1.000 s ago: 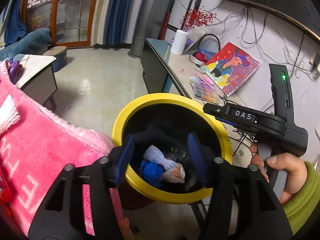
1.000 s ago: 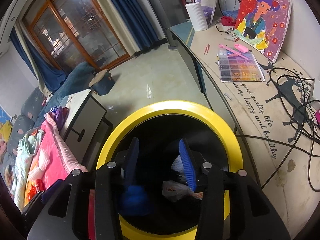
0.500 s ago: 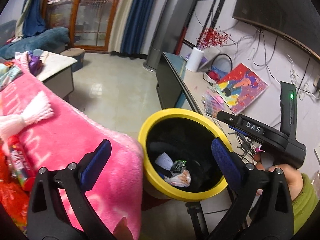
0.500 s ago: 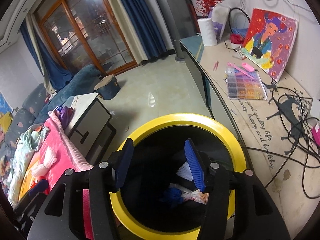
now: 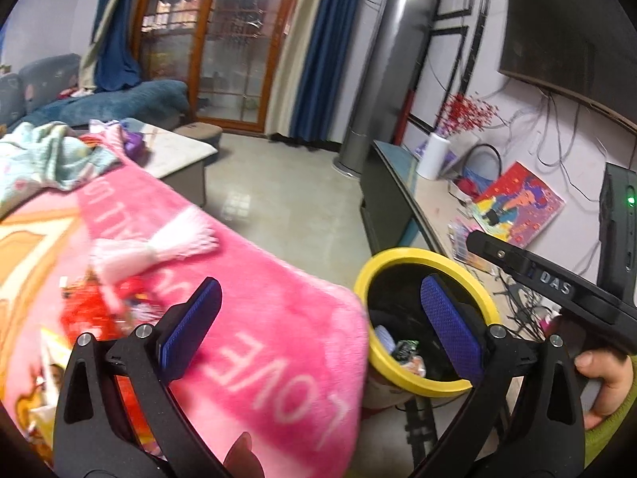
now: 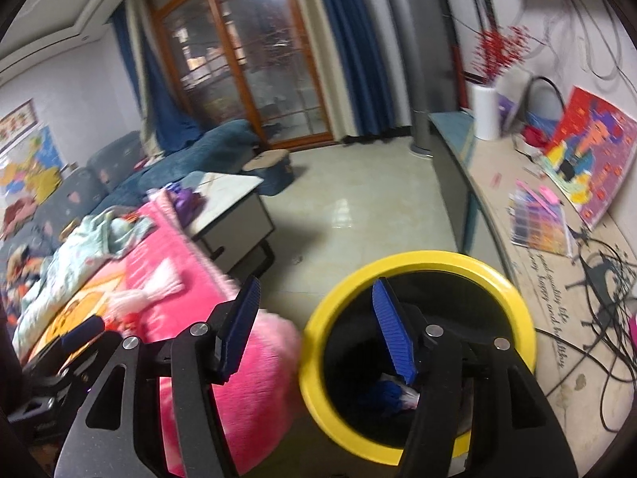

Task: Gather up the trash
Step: 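Move both tools back to the blanket and grasp the red candy tube with the right tool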

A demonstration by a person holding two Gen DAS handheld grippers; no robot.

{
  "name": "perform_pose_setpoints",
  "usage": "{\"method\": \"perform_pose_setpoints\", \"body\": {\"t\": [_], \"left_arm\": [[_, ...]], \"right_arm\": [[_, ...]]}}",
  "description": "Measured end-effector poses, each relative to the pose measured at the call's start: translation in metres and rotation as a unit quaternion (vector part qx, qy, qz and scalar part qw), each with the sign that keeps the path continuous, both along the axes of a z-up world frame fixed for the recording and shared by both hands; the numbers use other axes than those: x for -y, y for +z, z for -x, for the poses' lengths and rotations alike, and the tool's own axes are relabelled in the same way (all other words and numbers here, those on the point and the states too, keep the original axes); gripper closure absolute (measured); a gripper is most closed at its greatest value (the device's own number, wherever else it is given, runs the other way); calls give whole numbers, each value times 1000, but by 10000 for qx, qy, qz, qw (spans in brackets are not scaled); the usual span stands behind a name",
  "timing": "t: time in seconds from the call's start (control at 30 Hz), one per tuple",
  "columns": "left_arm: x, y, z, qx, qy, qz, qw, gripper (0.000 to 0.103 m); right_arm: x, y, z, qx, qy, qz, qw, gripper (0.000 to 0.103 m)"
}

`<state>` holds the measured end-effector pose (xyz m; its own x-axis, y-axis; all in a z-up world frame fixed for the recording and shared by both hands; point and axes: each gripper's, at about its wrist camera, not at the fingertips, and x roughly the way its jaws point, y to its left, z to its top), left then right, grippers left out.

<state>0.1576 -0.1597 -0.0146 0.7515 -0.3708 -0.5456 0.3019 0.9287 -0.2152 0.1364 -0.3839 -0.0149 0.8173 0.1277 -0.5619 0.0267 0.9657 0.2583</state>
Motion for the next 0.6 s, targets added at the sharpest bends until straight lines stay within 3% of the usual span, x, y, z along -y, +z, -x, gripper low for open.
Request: {"method": "perform_pose_setpoints", "body": {"t": [0.6], "left_arm": [[-99,20,30,414,1063,71,9934,11]], "right_arm": [[-112,21,-1,159,1345,373,9901,46]]}}
